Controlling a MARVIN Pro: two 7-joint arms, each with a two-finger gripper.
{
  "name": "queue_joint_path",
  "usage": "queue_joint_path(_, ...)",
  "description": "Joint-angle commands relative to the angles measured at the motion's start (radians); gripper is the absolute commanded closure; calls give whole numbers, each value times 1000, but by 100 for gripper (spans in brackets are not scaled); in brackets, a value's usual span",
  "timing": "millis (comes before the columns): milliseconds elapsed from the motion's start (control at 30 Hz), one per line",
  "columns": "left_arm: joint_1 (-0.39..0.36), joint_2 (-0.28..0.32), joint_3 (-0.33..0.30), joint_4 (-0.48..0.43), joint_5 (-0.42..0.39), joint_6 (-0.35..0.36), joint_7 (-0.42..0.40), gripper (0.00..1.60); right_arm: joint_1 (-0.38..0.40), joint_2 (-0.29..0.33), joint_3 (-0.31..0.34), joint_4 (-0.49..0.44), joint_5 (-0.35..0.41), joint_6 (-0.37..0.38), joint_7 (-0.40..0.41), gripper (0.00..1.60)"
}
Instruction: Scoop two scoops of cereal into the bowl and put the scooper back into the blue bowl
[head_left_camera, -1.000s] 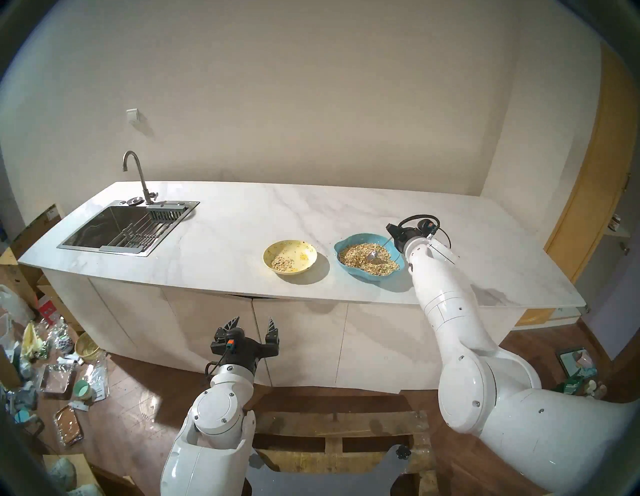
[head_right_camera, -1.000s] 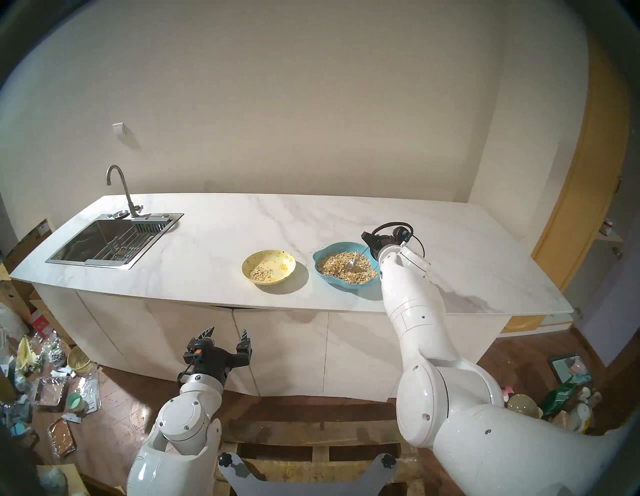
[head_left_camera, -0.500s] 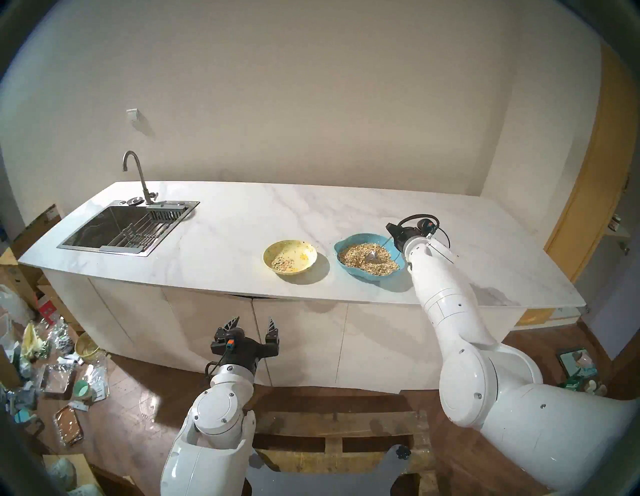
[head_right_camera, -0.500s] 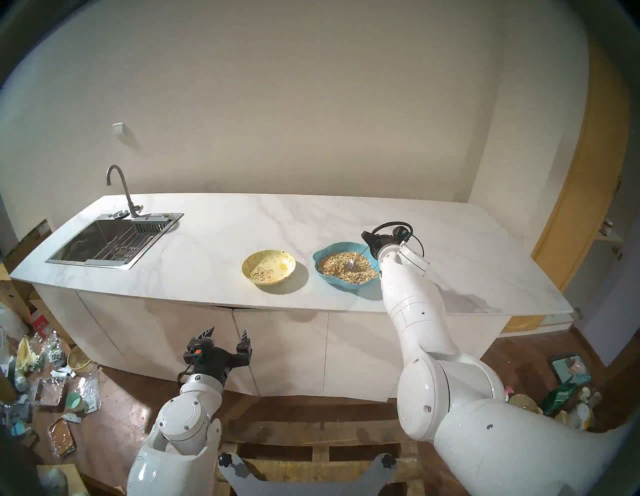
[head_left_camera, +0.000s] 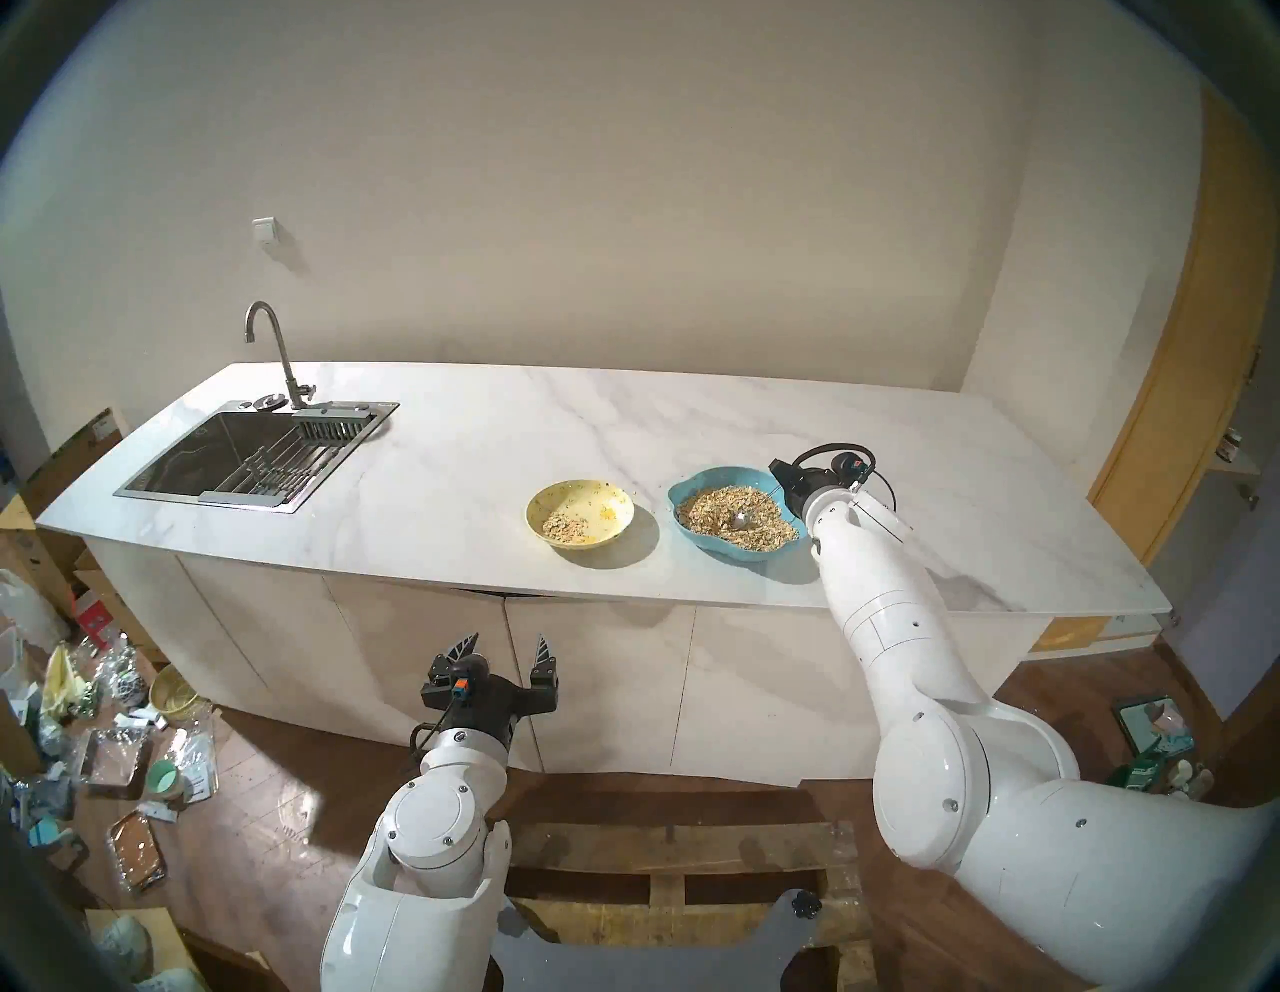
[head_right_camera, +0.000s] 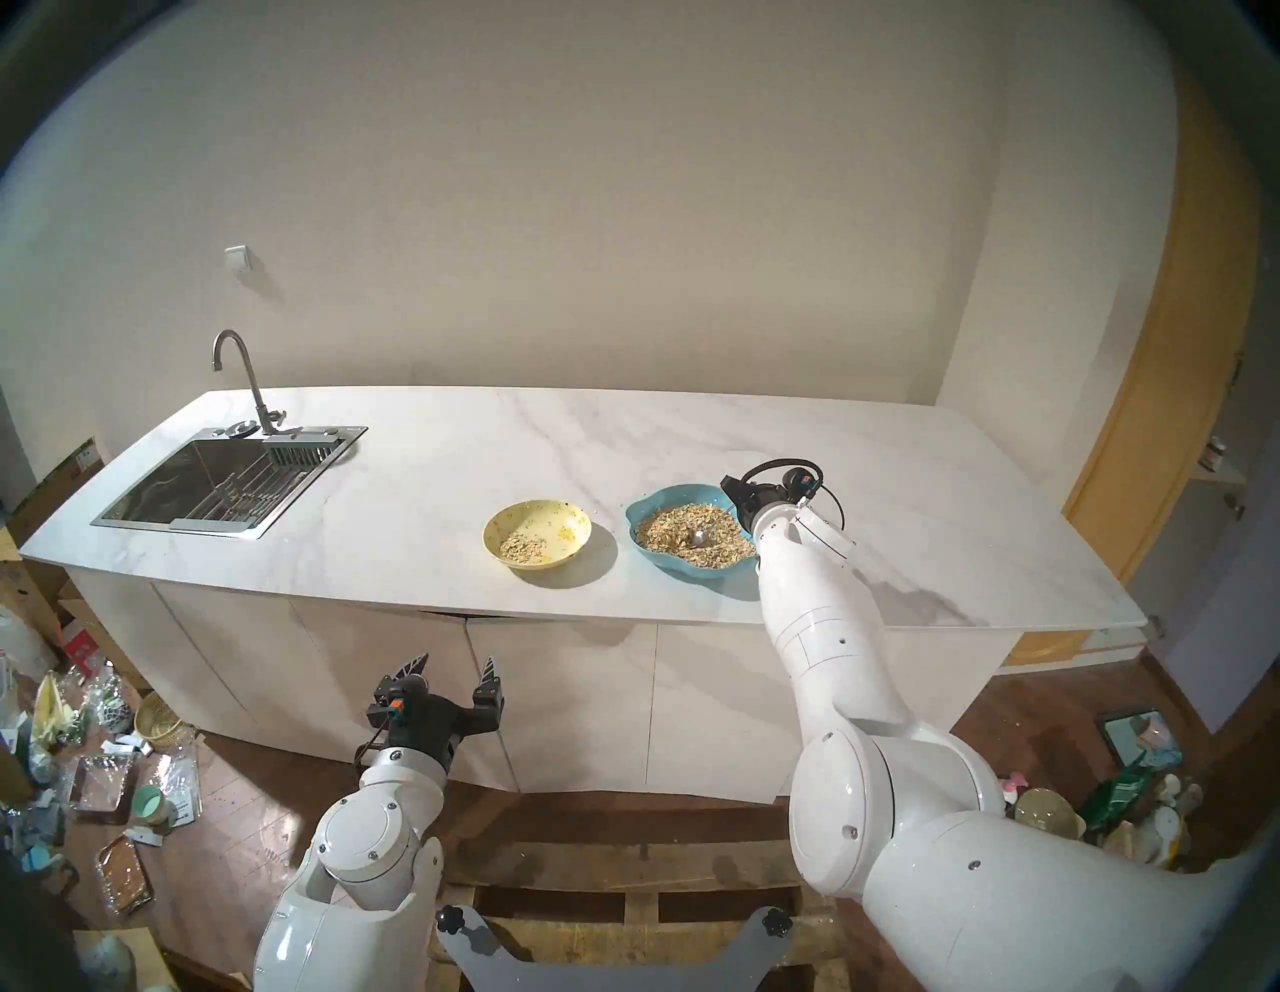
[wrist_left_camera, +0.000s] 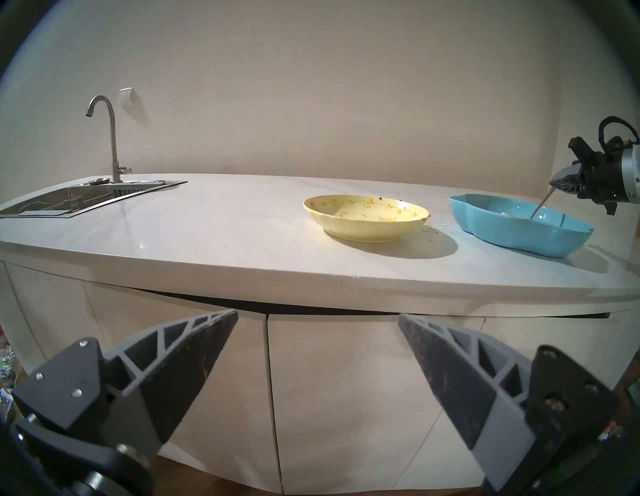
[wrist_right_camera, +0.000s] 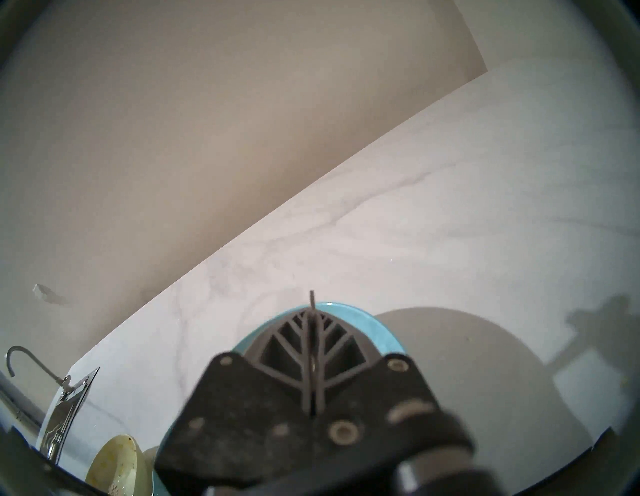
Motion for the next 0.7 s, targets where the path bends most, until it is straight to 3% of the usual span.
queue_joint_path(0, -5, 0, 3, -26, -2, -6, -4, 0, 15, -18, -4, -27, 3, -14, 4, 160)
queue_joint_path(667, -5, 0, 3, -26, -2, -6, -4, 0, 65, -79, 85, 46, 66, -16, -96, 160)
